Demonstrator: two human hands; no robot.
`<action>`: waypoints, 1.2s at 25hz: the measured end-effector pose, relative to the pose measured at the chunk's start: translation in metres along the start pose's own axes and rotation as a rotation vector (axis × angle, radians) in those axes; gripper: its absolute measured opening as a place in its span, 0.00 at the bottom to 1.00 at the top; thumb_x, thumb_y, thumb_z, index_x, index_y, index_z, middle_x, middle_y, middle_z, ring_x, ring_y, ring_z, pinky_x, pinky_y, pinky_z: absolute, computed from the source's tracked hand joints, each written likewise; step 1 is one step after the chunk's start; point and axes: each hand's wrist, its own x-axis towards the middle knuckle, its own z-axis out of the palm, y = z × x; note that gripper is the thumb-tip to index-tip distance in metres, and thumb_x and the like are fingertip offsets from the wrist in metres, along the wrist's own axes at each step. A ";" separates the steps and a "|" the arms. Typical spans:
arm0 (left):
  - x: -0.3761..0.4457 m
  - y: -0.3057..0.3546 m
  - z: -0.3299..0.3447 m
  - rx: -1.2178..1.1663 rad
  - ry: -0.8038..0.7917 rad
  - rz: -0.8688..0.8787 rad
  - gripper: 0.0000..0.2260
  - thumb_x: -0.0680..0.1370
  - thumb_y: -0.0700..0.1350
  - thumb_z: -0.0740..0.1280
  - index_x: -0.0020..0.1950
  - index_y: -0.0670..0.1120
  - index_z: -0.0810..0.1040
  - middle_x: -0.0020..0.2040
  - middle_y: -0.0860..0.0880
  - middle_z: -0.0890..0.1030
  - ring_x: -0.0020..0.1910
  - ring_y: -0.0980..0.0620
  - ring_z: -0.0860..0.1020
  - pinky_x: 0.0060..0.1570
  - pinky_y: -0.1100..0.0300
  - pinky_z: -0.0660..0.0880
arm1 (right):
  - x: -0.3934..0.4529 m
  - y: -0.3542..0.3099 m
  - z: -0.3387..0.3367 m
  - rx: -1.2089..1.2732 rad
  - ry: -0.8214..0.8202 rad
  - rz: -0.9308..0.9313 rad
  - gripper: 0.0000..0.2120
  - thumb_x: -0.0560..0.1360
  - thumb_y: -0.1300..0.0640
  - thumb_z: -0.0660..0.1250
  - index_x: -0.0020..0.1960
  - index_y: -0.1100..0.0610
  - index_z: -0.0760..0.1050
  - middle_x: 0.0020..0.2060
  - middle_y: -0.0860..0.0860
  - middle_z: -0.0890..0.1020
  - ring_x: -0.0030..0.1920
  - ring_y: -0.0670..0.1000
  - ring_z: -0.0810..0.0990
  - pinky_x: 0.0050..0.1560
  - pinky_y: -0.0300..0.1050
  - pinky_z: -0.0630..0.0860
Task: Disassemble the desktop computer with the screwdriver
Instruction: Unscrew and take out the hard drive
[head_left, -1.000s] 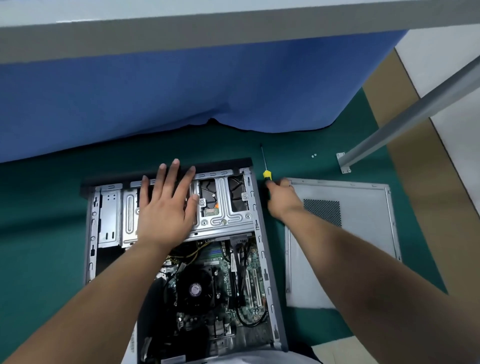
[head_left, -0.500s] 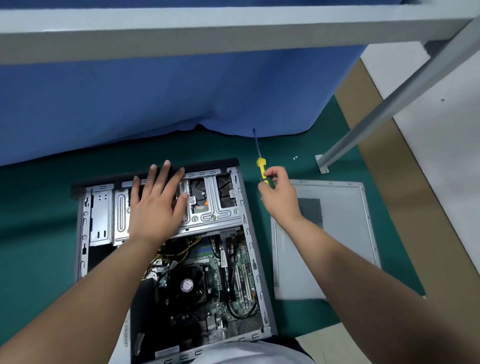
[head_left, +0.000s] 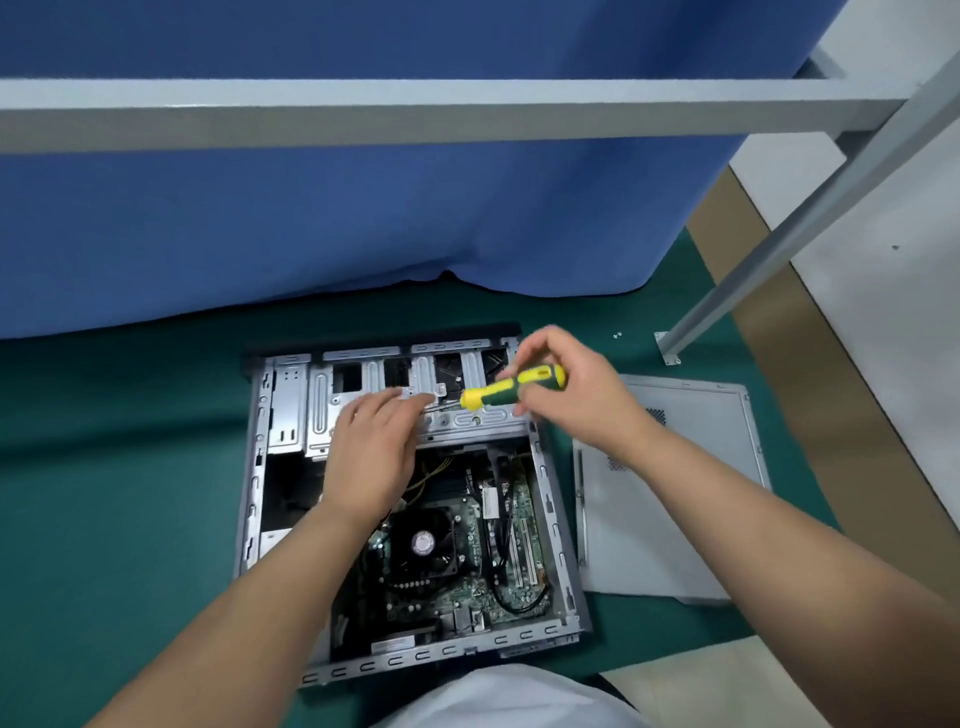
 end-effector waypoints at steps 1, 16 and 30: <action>-0.005 0.002 -0.002 -0.026 -0.019 -0.013 0.17 0.83 0.46 0.56 0.66 0.48 0.79 0.56 0.50 0.85 0.60 0.45 0.80 0.65 0.47 0.71 | 0.004 -0.006 0.006 0.142 0.069 0.010 0.12 0.74 0.64 0.70 0.54 0.51 0.75 0.49 0.53 0.86 0.41 0.56 0.86 0.45 0.52 0.84; -0.008 -0.022 -0.006 -0.150 -0.110 -0.043 0.19 0.85 0.59 0.56 0.71 0.53 0.75 0.58 0.55 0.79 0.59 0.53 0.77 0.63 0.49 0.73 | 0.022 -0.008 0.052 0.067 0.301 0.006 0.33 0.77 0.60 0.73 0.65 0.31 0.60 0.46 0.48 0.83 0.41 0.49 0.87 0.43 0.55 0.86; 0.001 -0.049 0.006 0.247 -0.367 -0.138 0.26 0.82 0.66 0.36 0.81 0.69 0.43 0.84 0.58 0.42 0.83 0.54 0.38 0.78 0.46 0.34 | 0.056 -0.008 0.053 -0.112 0.289 -0.168 0.26 0.78 0.60 0.69 0.62 0.38 0.58 0.45 0.45 0.85 0.43 0.49 0.86 0.52 0.55 0.82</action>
